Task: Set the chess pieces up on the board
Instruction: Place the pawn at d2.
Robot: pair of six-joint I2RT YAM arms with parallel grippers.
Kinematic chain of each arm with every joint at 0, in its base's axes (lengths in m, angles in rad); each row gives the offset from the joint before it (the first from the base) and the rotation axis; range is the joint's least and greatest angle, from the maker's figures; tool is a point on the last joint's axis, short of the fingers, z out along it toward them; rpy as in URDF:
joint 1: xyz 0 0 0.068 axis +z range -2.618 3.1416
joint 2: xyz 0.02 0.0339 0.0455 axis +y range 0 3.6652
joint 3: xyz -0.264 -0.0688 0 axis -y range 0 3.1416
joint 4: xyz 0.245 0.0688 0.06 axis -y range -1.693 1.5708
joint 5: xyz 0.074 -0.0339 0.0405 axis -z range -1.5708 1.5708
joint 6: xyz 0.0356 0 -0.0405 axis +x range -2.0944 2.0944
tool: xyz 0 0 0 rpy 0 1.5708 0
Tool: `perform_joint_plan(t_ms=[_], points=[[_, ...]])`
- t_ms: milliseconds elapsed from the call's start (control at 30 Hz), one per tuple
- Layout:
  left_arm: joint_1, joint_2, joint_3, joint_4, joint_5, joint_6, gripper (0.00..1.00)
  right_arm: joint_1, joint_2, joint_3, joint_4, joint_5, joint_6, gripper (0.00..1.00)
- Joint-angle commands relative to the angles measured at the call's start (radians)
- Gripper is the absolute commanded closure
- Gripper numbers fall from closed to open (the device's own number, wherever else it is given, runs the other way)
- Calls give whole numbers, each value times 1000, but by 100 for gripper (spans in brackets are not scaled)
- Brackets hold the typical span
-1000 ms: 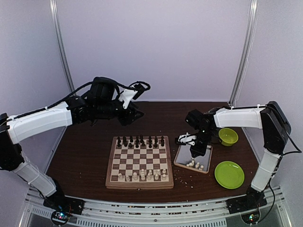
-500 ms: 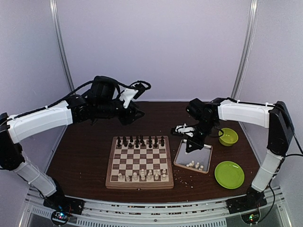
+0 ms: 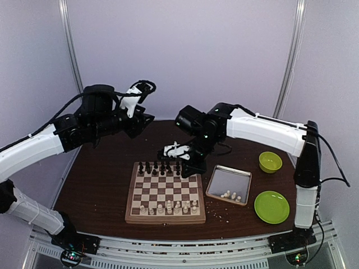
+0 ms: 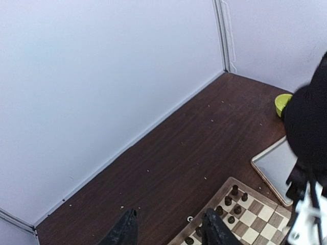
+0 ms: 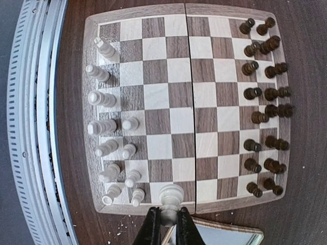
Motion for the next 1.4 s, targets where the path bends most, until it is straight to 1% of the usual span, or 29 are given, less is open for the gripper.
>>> perform_joint_plan(t_ms=[0,100,233,500,900,1367], points=[[5,-53,-29,103,-84,18,56,56,146,204,-105,75,27,95],[7,-67,-32,105,-90,22,55,91,248,340,-148,75,38,95],[8,-72,-29,103,-87,23,55,133,334,430,-167,64,44,94],[8,-84,-29,102,-78,23,55,183,412,436,-168,56,47,94],[7,-69,-24,93,-67,23,55,189,464,455,-150,42,57,94],[8,-60,-16,81,-56,25,55,190,509,492,-139,66,67,93]])
